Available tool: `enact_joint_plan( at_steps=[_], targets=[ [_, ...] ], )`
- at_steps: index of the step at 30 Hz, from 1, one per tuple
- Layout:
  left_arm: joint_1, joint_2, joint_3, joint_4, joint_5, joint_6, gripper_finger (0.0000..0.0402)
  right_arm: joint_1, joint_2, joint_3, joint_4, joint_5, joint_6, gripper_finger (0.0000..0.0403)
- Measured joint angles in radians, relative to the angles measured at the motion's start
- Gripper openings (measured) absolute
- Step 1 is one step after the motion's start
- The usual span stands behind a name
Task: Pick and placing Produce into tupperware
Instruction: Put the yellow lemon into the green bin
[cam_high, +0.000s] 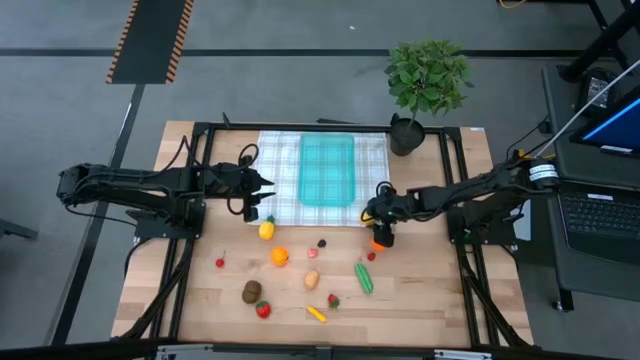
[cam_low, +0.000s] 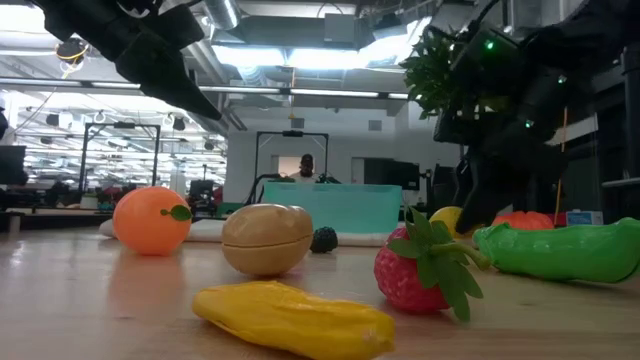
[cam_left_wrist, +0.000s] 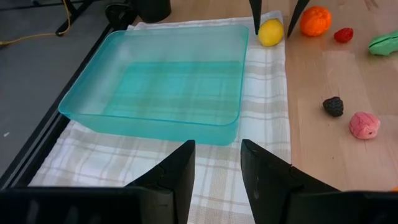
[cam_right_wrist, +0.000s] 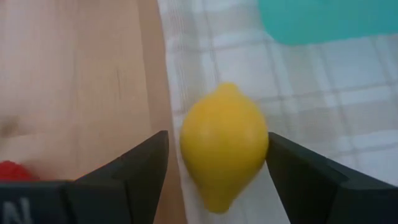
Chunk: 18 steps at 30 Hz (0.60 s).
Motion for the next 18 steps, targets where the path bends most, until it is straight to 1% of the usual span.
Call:
enact_joint_plan(
  at_steps=[6,18],
  targets=[
    [0.000,0.000,0.000,-0.003,0.000,0.001,0.0121,0.000,0.055,0.000,0.083,0.000,-0.001,0.0263],
    [0.000,0.000,0.000,-0.010,0.000,0.001,0.0121,0.000,0.059,0.000,0.083,-0.001,-0.001,0.0263]
  ],
)
